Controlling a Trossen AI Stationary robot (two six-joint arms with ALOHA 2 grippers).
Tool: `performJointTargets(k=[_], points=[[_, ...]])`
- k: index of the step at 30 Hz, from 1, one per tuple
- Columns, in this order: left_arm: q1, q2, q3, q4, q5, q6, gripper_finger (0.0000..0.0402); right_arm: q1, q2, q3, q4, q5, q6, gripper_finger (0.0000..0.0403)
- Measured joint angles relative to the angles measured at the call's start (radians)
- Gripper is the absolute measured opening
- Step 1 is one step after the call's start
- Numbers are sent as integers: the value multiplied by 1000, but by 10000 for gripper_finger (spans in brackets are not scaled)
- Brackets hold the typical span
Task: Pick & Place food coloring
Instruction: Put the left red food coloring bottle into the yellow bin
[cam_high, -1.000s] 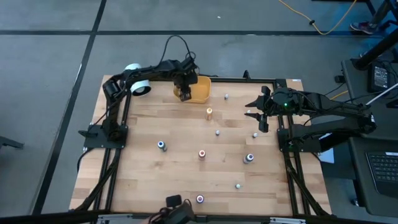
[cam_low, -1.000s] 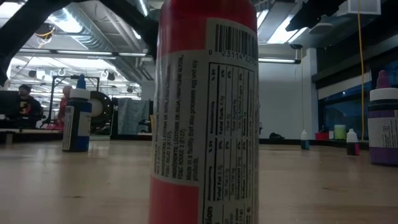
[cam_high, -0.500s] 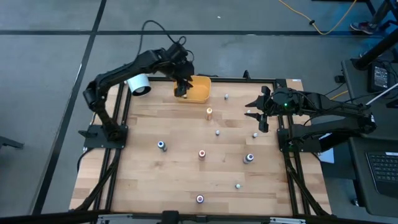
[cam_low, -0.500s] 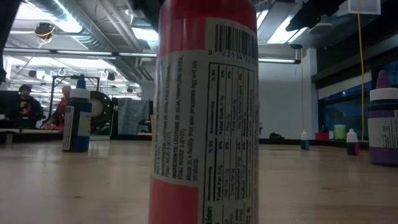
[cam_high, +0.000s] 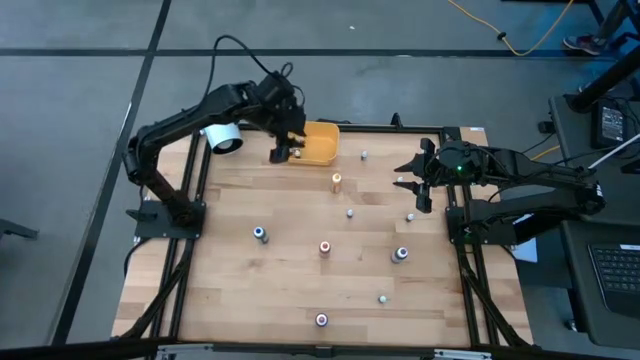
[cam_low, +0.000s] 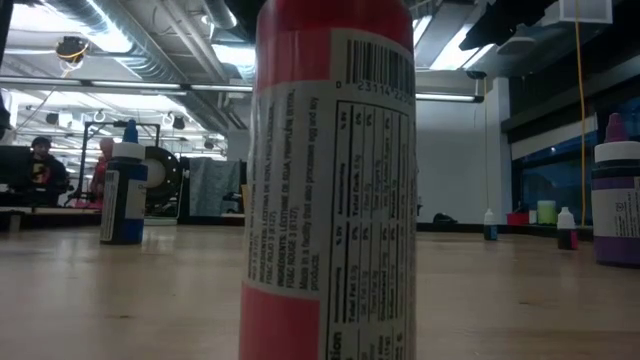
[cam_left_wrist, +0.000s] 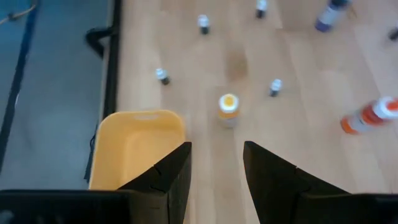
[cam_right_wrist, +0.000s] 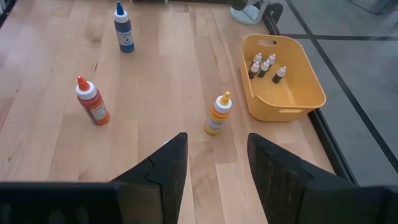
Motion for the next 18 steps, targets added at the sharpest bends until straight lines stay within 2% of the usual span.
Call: performJointTargets(k=[3, 9, 13, 18], points=[[-46, 0, 0, 0, -25, 70, 141, 0, 0, 0, 0, 0, 0, 169], [-153, 0, 0, 116, -184, 145, 141, 0, 0, 0, 0, 0, 0, 169], [-208, 16, 5, 199, -191, 127, 141, 0, 0, 0, 0, 0, 0, 169], [-242, 114, 121, 126, -184, 58, 141, 0, 0, 0, 0, 0, 0, 169]])
